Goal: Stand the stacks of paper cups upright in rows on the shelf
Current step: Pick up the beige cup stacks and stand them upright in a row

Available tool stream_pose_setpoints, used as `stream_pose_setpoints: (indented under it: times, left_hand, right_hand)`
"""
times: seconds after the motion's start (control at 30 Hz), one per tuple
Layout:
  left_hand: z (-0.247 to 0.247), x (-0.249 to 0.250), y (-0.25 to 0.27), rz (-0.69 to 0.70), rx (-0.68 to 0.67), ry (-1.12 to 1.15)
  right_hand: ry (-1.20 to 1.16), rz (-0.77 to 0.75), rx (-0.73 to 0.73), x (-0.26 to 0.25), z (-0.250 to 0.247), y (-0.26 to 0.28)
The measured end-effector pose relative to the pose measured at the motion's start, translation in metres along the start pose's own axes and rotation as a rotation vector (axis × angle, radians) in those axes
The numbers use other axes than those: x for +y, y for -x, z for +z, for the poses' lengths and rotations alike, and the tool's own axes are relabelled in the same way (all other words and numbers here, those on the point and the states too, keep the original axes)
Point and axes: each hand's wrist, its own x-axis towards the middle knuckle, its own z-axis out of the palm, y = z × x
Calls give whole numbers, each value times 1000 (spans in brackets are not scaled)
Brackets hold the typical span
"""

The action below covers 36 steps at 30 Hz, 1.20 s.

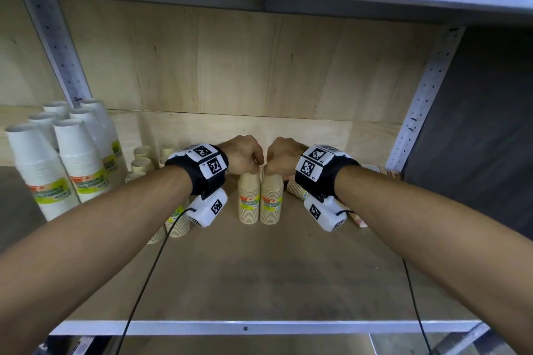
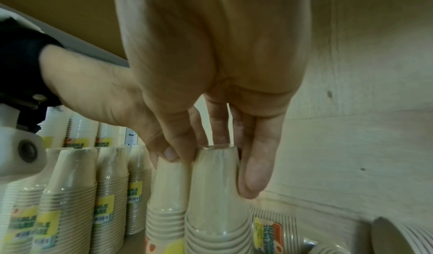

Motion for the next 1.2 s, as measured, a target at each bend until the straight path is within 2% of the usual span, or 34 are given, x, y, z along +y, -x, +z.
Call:
stream_pose_setpoints:
  times: [0.17,0.33,0.6,0.77,1.0,1.2]
  left_hand:
    - [-9,2,6,-37,-77,-10]
    - [-23,-3,21,-138,-142,0]
    - [-46,-24,65,-294,-243,-93]
    - [-55,-46,101,-402,-220,-82]
    - [-61,-78,138,-477,-179,-62]
    - [-58,-90,156,-486,-139,-95]
  right_hand:
    - [-2,-9,-15,-4,-1,0]
    - [-21,-25,-93,-18,-5,0]
    - [-77,-101,-282,-63,4,0]
    - [-36,-121,-436,-97,22,-9]
    - [-104,-262,-417,-139,37,-7]
    - [-97,-330,-361,-160,48,0]
